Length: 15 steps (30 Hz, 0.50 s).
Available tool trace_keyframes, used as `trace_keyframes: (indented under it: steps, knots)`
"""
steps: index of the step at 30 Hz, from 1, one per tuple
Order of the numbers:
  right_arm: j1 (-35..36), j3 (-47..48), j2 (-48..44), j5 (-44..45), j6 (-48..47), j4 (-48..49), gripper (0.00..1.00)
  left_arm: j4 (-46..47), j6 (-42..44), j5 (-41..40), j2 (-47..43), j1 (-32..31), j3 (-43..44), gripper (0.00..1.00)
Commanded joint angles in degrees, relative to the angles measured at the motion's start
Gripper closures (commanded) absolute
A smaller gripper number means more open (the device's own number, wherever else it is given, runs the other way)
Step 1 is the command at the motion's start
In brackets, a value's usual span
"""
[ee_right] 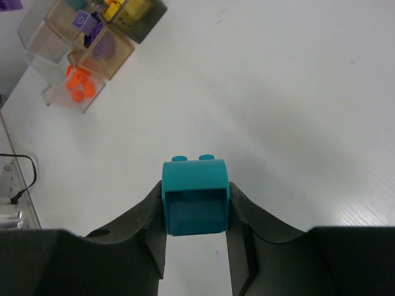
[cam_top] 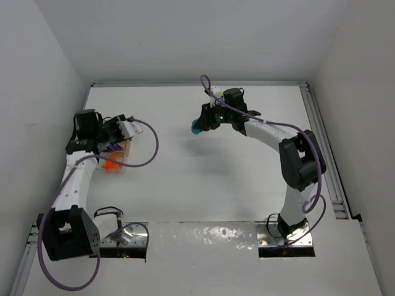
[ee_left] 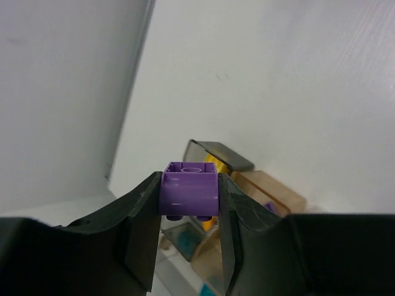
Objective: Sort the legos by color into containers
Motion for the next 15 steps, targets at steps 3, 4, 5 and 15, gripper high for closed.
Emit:
trace_keyframes:
  steps: [3, 4, 5, 15]
  knots:
    - [1.68, -0.8, -2.65, -0.18, 0.13, 3.21, 1.0, -11.9, -13.28, 5.03, 11.76, 12.76, 10.23, 1.0]
    - [1.68, -1.07, -2.65, -0.44, 0.21, 3.47, 1.0, -18.02, -13.29, 9.14, 17.97, 14.72, 12.79, 1.0]
    - [1.68, -0.98, -2.56, -0.62, 0.3, 3.48, 1.0, -20.69, -13.11, 11.18, 20.99, 17.78, 17.43, 1.0]
    - [1.68, 0.16, -2.82, -0.53, -0.31, 0.58, 1.0, -26.9, -7.9, 21.05, 36.32, 19.92, 25.74, 0.95]
